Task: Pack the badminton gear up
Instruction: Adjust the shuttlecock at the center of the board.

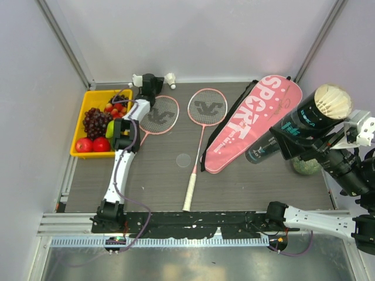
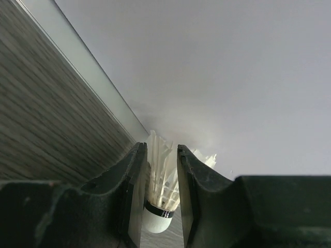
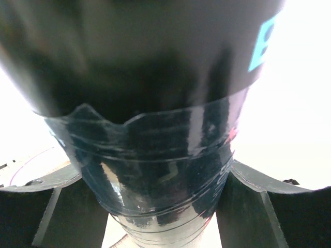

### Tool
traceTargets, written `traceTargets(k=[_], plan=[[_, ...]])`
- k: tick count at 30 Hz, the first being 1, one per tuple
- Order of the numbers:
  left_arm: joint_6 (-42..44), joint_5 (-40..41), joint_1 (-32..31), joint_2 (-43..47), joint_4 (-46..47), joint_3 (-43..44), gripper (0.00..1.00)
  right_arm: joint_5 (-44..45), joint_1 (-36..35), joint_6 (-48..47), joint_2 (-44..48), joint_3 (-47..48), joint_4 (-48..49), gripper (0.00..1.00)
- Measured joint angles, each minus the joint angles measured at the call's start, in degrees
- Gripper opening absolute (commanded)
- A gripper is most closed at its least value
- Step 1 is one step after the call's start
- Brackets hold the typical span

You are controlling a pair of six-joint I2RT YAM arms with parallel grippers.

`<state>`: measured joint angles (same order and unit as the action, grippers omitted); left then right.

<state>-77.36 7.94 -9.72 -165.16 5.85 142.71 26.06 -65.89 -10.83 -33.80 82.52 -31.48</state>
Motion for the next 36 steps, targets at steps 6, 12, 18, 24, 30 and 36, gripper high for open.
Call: traceTargets(k=[6, 12, 18, 24, 30, 36], plan=[[-0.70, -0.35, -1.57, -0.02, 0.11, 0.74, 0.35, -0.04, 0.00, 0.11, -0.07, 0.00, 0.24, 0.05], [-0.72, -2.29, -3.37, -0.02, 0.15, 0.74, 0.35, -0.28, 0.00, 0.22, -0.07, 0.00, 0.26, 0.05], [0.55, -5.31, -5.16, 0.26, 1.22, -0.83, 0.36, -0.83, 0.00, 0.68, 0.09, -0.02, 0.22, 0.05], [6.21, -9.31, -6.95, 3.34, 1.60, -5.99, 0.40, -1.33, 0.00, 1.14, 0.72, 0.00, 0.24, 0.05], [14.16, -14.86, -10.01, 11.21, 2.38, -14.53, 0.40, -1.49, 0.00, 1.29, 1.97, -0.02, 0.22, 0.05], [20.94, -14.84, -12.52, 21.92, 3.58, -26.47, 0.46, -1.38, 0.00, 1.01, 2.60, -0.07, 0.26, 0.05]])
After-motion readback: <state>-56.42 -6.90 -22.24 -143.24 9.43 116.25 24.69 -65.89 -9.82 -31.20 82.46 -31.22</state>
